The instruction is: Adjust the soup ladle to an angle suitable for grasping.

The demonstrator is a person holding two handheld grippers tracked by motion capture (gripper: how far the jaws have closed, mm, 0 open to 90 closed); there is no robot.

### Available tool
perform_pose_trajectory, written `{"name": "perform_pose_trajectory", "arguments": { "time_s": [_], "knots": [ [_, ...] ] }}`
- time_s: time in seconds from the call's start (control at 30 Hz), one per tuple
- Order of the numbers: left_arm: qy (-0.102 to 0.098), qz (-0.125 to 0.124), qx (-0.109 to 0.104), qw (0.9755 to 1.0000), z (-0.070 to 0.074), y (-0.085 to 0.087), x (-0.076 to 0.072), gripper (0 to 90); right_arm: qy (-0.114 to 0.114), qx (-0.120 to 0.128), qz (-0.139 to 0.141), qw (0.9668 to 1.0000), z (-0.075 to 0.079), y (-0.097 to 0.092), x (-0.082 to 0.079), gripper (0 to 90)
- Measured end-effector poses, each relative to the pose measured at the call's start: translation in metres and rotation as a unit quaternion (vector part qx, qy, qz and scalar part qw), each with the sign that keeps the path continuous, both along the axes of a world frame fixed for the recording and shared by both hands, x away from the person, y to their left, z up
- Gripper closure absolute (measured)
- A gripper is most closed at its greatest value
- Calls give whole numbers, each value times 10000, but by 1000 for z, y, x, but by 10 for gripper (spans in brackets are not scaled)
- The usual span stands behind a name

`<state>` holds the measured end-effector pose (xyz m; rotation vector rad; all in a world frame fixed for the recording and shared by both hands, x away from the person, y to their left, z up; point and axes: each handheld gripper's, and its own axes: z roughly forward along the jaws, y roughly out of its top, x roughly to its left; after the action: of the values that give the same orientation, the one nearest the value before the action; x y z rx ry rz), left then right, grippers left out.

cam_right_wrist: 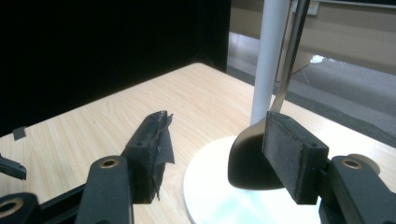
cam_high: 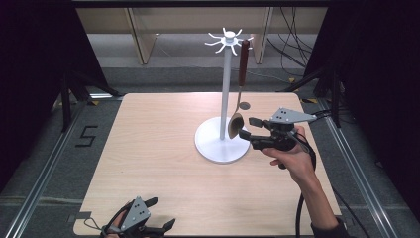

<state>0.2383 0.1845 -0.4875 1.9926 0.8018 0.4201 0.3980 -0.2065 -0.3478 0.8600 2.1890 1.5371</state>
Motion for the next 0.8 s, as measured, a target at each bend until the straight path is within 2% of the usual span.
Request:
{"name": "perform_pose_trajectory", "arguments": {
  "time_s": [0.1,0.13,0.27,0.3,0.33,0.37,0.4,0.43,0.5,0.53,0.57,0.6,0.63,0.67,0.7,0.73,0.77,0.8],
  "knots": [
    [-11,-4,-11,10000,0,0,0,148,-25,-67,68,10000,-5,2,2,412],
    [-11,-12,-12,10000,0,0,0,148,66,-72,39,9999,-6,2,0,412],
    [16,1,-8,10000,1,-1,0,148,-24,-160,101,9998,-12,3,4,409],
    [61,27,-33,10000,1,-1,0,148,139,-142,82,9998,-13,4,3,409],
    [127,82,-87,9998,0,-2,-1,148,119,-109,54,9999,-16,5,4,409],
    [114,68,-76,9999,0,-2,-1,148,136,-205,125,9996,-17,4,5,407],
    [128,98,-164,9997,0,-4,-1,148,88,-182,157,9997,-20,5,6,407],
    [125,70,-103,9998,1,-3,-1,148,111,-204,112,9997,-23,6,6,407],
    [118,89,-149,9998,0,-3,-1,148,257,-328,164,9990,-27,6,5,405],
    [94,93,-159,9998,0,-3,0,148,228,-345,217,9989,-29,7,7,405],
    [62,62,-141,9999,0,-3,0,148,375,-319,153,9987,-32,8,5,404],
    [29,24,-110,9999,0,-3,1,148,330,-292,124,9990,-33,9,6,403],
    [119,101,-204,9997,-1,-4,0,148,366,-359,184,9985,-35,9,7,403],
    [116,95,-200,9997,-1,-4,0,148,461,-361,156,9982,-37,9,6,402],
    [117,54,-101,9999,0,-3,-1,148,469,-365,158,9981,-38,10,6,401],
    [118,78,-161,9998,0,-3,-2,148,468,-393,187,9980,-41,12,5,401],
    [89,38,-64,9999,1,-2,-1,148,455,-489,222,9975,-43,12,6,400],
    [87,41,-80,9999,1,-2,-2,148,461,-475,194,9976,-45,14,5,399]
  ]
}}
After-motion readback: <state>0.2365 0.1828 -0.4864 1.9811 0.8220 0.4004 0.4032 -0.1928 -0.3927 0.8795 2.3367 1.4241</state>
